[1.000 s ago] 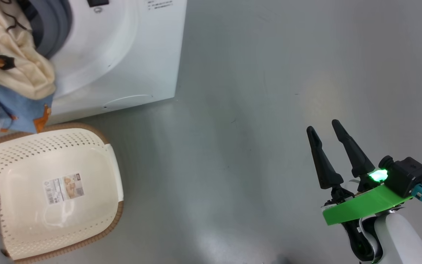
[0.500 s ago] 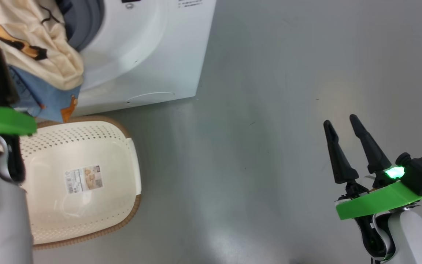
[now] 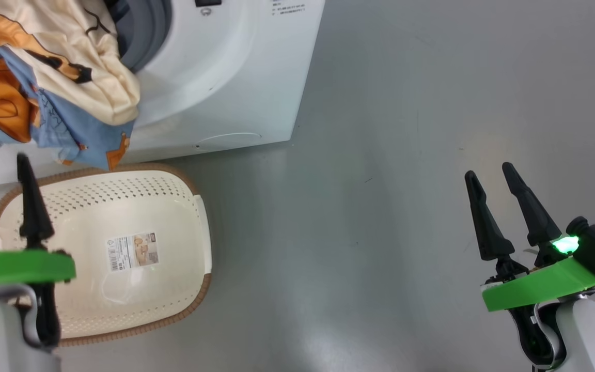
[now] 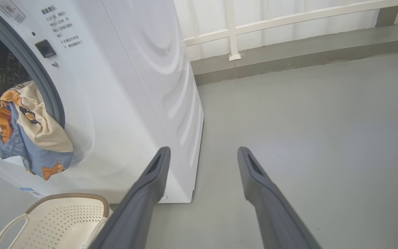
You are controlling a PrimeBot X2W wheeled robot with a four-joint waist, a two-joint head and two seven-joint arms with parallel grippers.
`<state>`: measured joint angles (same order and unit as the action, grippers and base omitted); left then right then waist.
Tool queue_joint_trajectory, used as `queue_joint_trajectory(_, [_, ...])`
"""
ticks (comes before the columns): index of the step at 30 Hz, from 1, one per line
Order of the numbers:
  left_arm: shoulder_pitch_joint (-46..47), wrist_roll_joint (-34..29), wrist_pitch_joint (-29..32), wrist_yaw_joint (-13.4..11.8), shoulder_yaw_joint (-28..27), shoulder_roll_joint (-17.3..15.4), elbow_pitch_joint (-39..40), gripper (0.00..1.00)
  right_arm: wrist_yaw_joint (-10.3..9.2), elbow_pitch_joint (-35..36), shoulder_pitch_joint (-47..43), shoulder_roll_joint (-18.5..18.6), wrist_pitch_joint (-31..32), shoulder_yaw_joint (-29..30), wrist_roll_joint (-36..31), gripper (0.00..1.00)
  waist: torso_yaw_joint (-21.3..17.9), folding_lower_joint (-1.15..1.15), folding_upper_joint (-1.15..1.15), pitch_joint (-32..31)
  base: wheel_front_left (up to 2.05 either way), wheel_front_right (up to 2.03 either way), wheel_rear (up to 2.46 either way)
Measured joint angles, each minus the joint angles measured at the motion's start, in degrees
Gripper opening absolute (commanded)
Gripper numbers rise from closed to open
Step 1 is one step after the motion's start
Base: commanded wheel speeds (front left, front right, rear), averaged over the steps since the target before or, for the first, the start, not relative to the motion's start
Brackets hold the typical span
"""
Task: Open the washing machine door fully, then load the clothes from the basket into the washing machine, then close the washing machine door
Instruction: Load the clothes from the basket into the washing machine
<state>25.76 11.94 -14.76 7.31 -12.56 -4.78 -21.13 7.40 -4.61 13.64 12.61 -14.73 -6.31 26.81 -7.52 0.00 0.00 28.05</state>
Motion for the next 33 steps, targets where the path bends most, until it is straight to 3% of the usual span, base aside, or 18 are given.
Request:
queue_joint_trajectory(16, [-11.56, -0.26, 0.0, 0.0, -1.92, 1.86, 10.04, 1.0, 0.0, 0.03, -0.75, 0.33, 0.0, -0.07, 0.0, 1.0, 0.13, 0.0, 0.0, -0.6, 0.0, 0.0, 0.0])
queue_joint_trajectory(26, [-11.54, -0.25, 0.0, 0.0, 0.27, 2.65, 9.12, 1.0, 0.0, -0.07, -0.74, 0.36, 0.0, -0.32, 0.0, 1.0, 0.03, 0.0, 0.0, -0.87, 0.0, 0.0, 0.0])
queue_joint_trajectory(33, [-10.16, -0.18, 0.05, 0.0, 3.2, 2.77, 2.77, 1.0, 0.0, -0.1, -0.7, 0.35, 0.0, -0.58, 0.01, 1.0, -0.17, 0.0, 0.0, -0.51, 0.0, 0.0, 0.0])
